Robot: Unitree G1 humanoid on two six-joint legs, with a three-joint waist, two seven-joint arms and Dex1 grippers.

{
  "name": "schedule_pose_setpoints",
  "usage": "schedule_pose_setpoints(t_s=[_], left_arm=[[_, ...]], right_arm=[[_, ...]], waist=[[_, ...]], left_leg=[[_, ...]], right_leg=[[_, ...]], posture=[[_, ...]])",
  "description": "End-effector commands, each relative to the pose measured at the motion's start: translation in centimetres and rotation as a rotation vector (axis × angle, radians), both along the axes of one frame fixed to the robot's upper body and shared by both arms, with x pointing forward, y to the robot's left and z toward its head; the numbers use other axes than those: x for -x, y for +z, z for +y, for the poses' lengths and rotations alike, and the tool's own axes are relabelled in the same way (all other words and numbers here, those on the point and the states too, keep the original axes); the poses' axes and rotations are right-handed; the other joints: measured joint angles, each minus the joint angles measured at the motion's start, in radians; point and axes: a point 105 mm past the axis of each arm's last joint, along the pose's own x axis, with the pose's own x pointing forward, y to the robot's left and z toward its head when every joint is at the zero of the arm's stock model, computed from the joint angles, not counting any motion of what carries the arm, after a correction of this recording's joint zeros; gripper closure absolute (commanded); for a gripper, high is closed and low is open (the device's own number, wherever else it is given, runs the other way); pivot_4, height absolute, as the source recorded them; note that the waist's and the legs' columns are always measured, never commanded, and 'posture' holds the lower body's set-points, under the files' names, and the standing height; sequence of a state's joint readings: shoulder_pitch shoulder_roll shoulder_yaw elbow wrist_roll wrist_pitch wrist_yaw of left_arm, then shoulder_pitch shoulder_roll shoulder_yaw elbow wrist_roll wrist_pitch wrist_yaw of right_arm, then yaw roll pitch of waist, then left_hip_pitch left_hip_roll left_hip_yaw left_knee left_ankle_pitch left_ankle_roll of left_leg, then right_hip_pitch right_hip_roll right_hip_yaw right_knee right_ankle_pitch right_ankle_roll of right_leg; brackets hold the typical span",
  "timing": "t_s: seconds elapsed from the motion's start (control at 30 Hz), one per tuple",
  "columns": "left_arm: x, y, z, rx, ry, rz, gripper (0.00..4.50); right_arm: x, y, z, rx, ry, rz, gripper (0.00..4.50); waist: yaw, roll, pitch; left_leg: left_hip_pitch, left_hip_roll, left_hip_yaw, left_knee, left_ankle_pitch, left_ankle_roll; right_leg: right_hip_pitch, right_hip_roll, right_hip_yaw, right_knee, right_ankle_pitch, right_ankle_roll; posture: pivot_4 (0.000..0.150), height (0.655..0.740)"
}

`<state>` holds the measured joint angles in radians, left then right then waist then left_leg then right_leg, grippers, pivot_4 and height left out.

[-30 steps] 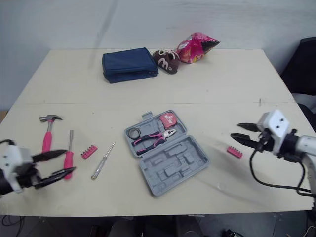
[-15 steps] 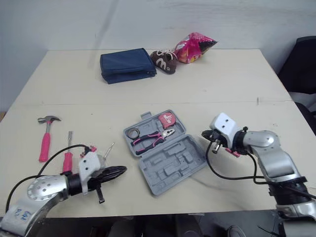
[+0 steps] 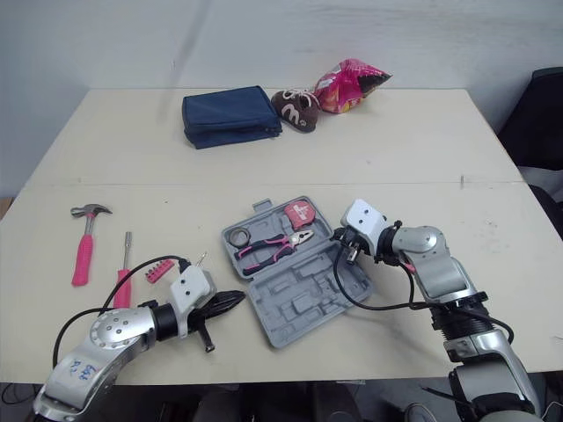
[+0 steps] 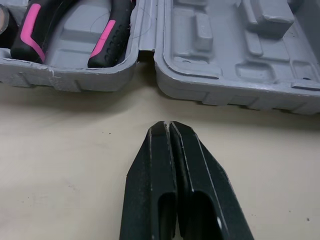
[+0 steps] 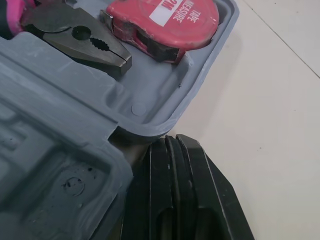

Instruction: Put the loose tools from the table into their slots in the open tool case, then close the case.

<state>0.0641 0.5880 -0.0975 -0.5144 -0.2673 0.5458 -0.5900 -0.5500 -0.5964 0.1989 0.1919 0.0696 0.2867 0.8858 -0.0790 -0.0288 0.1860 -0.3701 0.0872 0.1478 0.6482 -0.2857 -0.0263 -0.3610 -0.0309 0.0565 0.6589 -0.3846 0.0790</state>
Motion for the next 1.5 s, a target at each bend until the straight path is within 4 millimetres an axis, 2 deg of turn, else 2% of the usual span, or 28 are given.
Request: schedule_pose_setpoints(t_s=[0.03, 0.17, 0.43, 0.63, 0.8, 0.87, 1.03, 1.1, 1.13, 1.27, 1.43, 1.47, 1.5], left_arm=[[-0.6, 0.8, -0.6, 0.029, 0.007, -0.027, 4.45], [-0.6, 0.6, -0.9, 0.032, 0.009, -0.021, 4.45], [-2.5, 0.6, -0.9, 0.012, 0.001, -0.047, 4.45], [-3.6, 0.6, -0.7, -0.011, -0.019, -0.049, 4.45], [-4.0, 0.4, 0.5, -0.065, -0.002, -0.045, 4.45], [-4.0, 0.8, 0.9, -0.072, -0.01, -0.055, 4.45], [-2.1, 4.4, 2.7, -0.014, -0.112, -0.102, 4.45], [-1.1, 5.6, 4.3, 0.004, -0.124, -0.095, 4.45], [-1.0, 6.0, 5.7, 0.018, -0.086, -0.086, 4.45], [-0.6, 7.7, 12.5, 0.056, 0.088, -0.159, 4.45], [0.6, 8.4, 22.2, 0.026, 0.414, -0.212, 4.45], [1.0, 8.5, 23.8, 0.016, 0.458, -0.213, 4.22], [1.8, 8.7, 26.5, -0.001, 0.553, -0.221, 3.96]], right_arm=[[0.7, 0.3, 0.4, -0.008, 0.058, 0.023, 4.5], [2.3, 0.3, 0.4, -0.037, 0.1, 0.072, 4.5], [6.3, 0.0, -0.4, -0.051, 0.114, 0.14, 4.5], [7.1, 0.0, -0.2, -0.065, 0.095, 0.142, 4.5], [7.3, -0.2, -0.2, -0.075, 0.075, 0.128, 4.5], [7.2, -0.1, -0.4, -0.06, 0.063, 0.1, 4.5], [7.9, 2.4, -3.0, -0.063, 0.081, -0.051, 4.5], [8.8, 3.7, -4.4, -0.079, 0.099, -0.105, 4.5], [9.3, 4.6, -5.2, -0.085, 0.111, -0.144, 4.5], [11.6, 5.8, -9.9, -0.047, 0.05, -0.209, 4.5], [14.9, 5.5, -16.1, 0.0, -0.069, -0.239, 4.5], [15.4, 5.4, -17.3, 0.008, -0.108, -0.225, 4.5], [15.9, 5.6, -19.5, -0.001, -0.188, -0.209, 4.5]], waist=[[0.0, 0.0, 0.0], [0.0, 0.0, 0.0], [0.021, 0.0, 0.0], [0.023, 0.0, 0.0], [0.022, 0.0, 0.0], [0.021, 0.0, 0.0], [0.022, 0.0, 0.0], [0.023, 0.0, 0.0], [0.024, 0.0, 0.0], [0.024, 0.0, 0.0], [0.022, -0.002, 0.001], [0.02, -0.002, 0.001], [0.018, -0.002, 0.001]], left_leg=[[0.0, 0.0, 0.0, 0.0, 0.0, 0.0], [0.0, 0.001, 0.0, -0.001, 0.0, -0.001], [0.0, 0.001, 0.0, 0.0, -0.001, -0.001], [0.0, 0.001, 0.0, 0.0, -0.001, -0.001], [0.0, 0.001, 0.0, 0.0, -0.001, -0.001], [0.0, 0.002, 0.0, 0.0, -0.001, -0.001], [-0.001, 0.002, 0.001, -0.001, -0.001, -0.002], [-0.002, 0.002, 0.001, -0.002, -0.002, -0.002], [-0.002, 0.003, 0.001, -0.001, -0.002, -0.002], [0.0, 0.003, 0.001, -0.002, -0.004, 0.0], [0.001, 0.002, 0.001, -0.002, -0.006, 0.002], [0.001, 0.002, 0.001, -0.002, -0.006, 0.002], [0.001, 0.002, 0.002, -0.002, -0.007, 0.003]], right_leg=[[0.0, 0.0, 0.0, 0.0, 0.0, 0.0], [-0.001, 0.001, 0.0, 0.0, 0.0, 0.0], [0.0, 0.001, 0.001, 0.0, 0.0, 0.0], [0.0, 0.001, 0.001, -0.001, 0.0, 0.0], [0.0, 0.002, 0.001, -0.001, 0.0, 0.0], [0.0, 0.002, 0.001, -0.001, 0.0, 0.0], [-0.002, 0.003, 0.001, -0.001, 0.0, 0.0], [-0.002, 0.002, 0.001, -0.002, 0.0, 0.0], [-0.002, 0.002, 0.001, -0.003, 0.0, 0.0], [0.002, 0.002, 0.0, -0.006, 0.0, 0.0], [0.002, 0.002, 0.0, -0.007, 0.0, 0.0], [0.002, 0.001, 0.0, -0.007, 0.0, 0.0], [0.002, 0.001, 0.0, -0.008, 0.0, -0.001]], posture=[[0.15, 0.74], [0.15, 0.74], [0.15, 0.74], [0.15, 0.74], [0.15, 0.74], [0.15, 0.74], [0.15, 0.74], [0.15, 0.74], [0.15, 0.74], [0.15, 0.74], [0.15, 0.74], [0.15, 0.74], [0.15, 0.74]])
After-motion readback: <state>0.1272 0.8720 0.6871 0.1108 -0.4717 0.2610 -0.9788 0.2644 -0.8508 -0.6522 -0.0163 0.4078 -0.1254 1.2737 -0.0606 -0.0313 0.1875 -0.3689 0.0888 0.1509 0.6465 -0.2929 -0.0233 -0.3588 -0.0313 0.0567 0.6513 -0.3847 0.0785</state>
